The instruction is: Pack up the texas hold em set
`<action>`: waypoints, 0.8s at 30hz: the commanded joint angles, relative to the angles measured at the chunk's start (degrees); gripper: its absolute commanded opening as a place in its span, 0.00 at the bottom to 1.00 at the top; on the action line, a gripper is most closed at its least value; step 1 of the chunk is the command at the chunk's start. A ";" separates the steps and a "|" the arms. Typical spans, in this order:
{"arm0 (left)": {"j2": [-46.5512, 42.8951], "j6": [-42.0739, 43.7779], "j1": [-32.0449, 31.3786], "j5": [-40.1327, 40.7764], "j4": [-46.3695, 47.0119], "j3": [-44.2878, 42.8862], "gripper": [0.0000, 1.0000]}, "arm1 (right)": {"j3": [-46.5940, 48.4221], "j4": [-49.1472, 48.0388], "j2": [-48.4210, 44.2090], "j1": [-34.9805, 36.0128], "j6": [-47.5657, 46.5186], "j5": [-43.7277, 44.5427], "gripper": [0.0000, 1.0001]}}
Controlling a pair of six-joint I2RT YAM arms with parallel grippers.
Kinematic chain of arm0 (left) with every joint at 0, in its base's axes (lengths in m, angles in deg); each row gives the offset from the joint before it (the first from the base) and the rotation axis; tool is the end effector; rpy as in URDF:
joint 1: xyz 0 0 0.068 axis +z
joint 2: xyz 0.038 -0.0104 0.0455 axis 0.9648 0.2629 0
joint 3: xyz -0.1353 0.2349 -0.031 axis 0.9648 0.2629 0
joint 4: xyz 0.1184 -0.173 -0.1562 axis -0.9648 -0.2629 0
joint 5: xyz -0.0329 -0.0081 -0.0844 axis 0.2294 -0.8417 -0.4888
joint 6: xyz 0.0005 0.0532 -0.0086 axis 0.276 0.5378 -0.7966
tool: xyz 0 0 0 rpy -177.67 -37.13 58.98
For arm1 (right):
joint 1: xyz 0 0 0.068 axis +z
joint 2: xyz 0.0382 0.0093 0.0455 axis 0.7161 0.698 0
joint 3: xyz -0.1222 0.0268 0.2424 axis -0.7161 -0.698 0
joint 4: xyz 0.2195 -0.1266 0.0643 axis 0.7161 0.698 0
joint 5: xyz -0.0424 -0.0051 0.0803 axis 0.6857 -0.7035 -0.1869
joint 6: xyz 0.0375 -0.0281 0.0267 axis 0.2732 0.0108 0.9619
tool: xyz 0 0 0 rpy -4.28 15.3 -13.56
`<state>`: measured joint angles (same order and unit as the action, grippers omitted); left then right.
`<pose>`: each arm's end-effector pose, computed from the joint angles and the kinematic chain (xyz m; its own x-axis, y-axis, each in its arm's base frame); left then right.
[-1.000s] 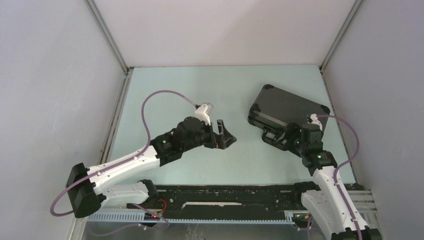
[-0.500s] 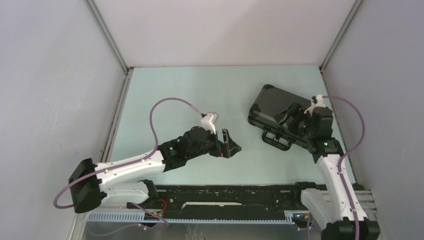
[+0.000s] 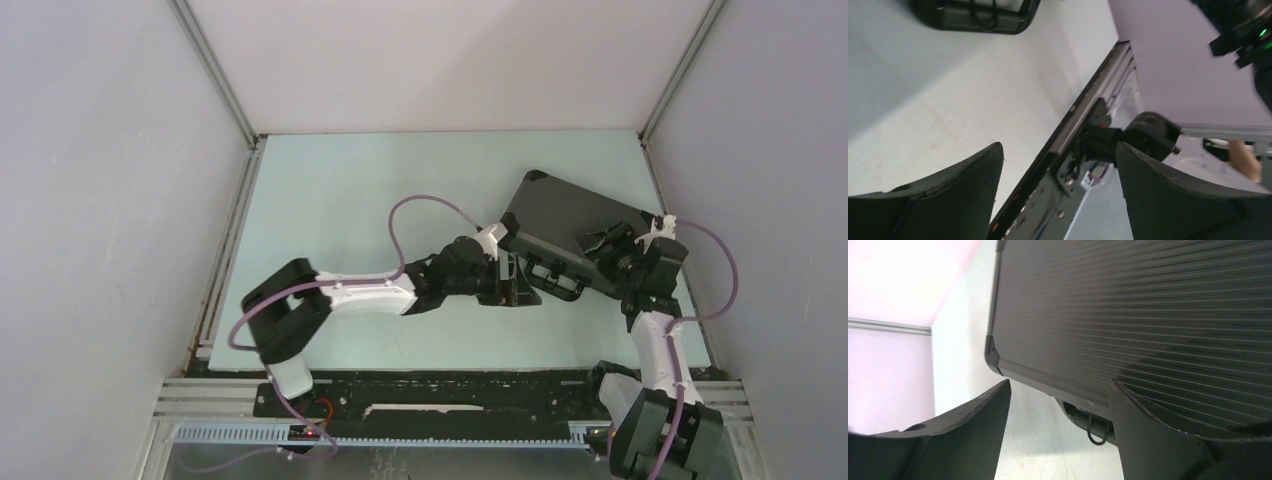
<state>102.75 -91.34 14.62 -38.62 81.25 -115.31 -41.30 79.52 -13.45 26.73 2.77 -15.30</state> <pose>0.1779 -0.3279 0.2201 -0.8839 0.0029 -0.4677 0.4142 0.4691 -0.7799 0.1952 -0.0502 0.2180 -0.4181 0.6764 -0.6064 0.1787 0.7157 0.6751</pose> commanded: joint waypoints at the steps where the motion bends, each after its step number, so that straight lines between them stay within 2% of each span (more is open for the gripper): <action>1: 9.06 -13.22 0.83 -5.59 14.65 -5.63 0.82 | -7.18 -5.95 0.35 -1.60 3.25 -4.37 0.78; 5: 16.92 -23.04 0.99 -4.35 22.43 -8.16 0.60 | -9.29 -3.26 -0.17 -4.16 0.39 -4.50 0.73; 8: 19.40 -28.34 0.96 0.95 23.61 -8.38 0.53 | -10.61 -3.48 -2.86 -5.26 0.17 -4.73 0.73; 10: 19.62 -32.92 0.99 7.85 25.83 -5.28 0.59 | -10.72 -3.38 -4.58 -5.26 0.16 -3.94 0.73; 12: 21.21 -36.08 1.07 11.82 31.04 -3.99 0.59 | -11.40 -3.84 -5.70 -5.25 0.51 -3.48 0.73; 15: 24.88 -40.09 0.95 12.86 32.77 -6.76 0.57 | -12.06 -4.96 -5.69 -5.25 0.93 -3.48 0.73; 19: 29.88 -43.37 0.43 13.53 33.87 -9.87 0.60 | -12.10 -5.96 -4.14 -5.25 1.24 -4.26 0.73; 22: 29.37 -43.44 -0.07 15.77 31.39 -9.04 0.66 | -12.23 -6.48 -3.75 -5.25 1.42 -4.20 0.73; 24: 29.16 -43.13 -0.40 17.63 30.22 -9.12 0.63 | -12.24 -6.51 -3.95 -5.22 1.25 -3.94 0.73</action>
<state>133.00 -132.34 15.03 -26.10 110.93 -122.58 -51.16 66.65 -18.63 21.70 4.69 -20.28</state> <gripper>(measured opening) 0.645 0.728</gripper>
